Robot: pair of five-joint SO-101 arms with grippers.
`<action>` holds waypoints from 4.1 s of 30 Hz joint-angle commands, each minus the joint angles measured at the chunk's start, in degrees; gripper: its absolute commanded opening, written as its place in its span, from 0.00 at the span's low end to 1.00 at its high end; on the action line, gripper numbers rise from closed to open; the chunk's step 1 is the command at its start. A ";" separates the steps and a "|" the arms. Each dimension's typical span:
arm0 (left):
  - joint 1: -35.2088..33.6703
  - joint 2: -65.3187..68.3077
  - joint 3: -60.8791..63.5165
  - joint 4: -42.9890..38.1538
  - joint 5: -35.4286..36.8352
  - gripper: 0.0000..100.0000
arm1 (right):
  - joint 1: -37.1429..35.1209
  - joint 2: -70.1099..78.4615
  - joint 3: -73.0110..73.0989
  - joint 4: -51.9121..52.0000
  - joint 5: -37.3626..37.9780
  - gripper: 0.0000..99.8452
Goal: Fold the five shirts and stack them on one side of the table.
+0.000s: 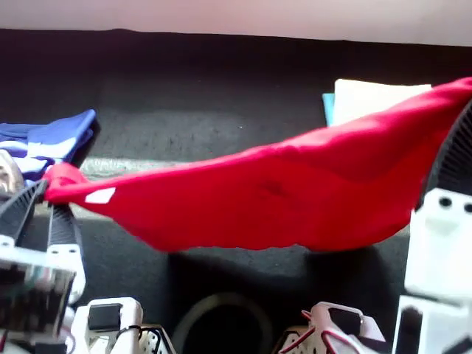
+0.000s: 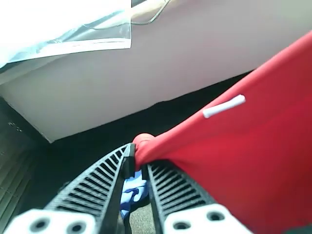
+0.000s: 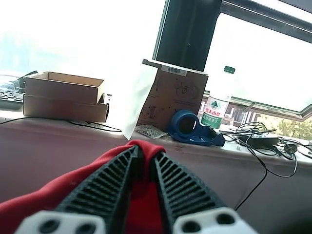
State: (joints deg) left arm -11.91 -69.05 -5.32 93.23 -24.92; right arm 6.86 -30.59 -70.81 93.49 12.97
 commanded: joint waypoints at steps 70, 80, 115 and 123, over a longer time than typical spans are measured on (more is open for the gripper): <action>-6.81 98.51 -31.87 -24.26 -5.19 0.01 | -16.13 83.82 12.62 -61.14 5.27 0.01; -5.76 110.46 -35.38 -23.82 -5.19 0.01 | -16.04 98.86 4.97 -57.27 5.27 0.01; 0.22 92.97 -34.77 7.91 -0.97 0.01 | -11.30 88.84 -30.90 4.88 5.27 0.01; 1.45 77.14 -6.81 4.13 -1.14 0.01 | -9.36 84.00 -30.29 7.87 5.10 0.01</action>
State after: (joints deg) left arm -10.86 15.52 -20.00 99.82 -26.15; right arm -3.87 58.99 -94.02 100.44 17.63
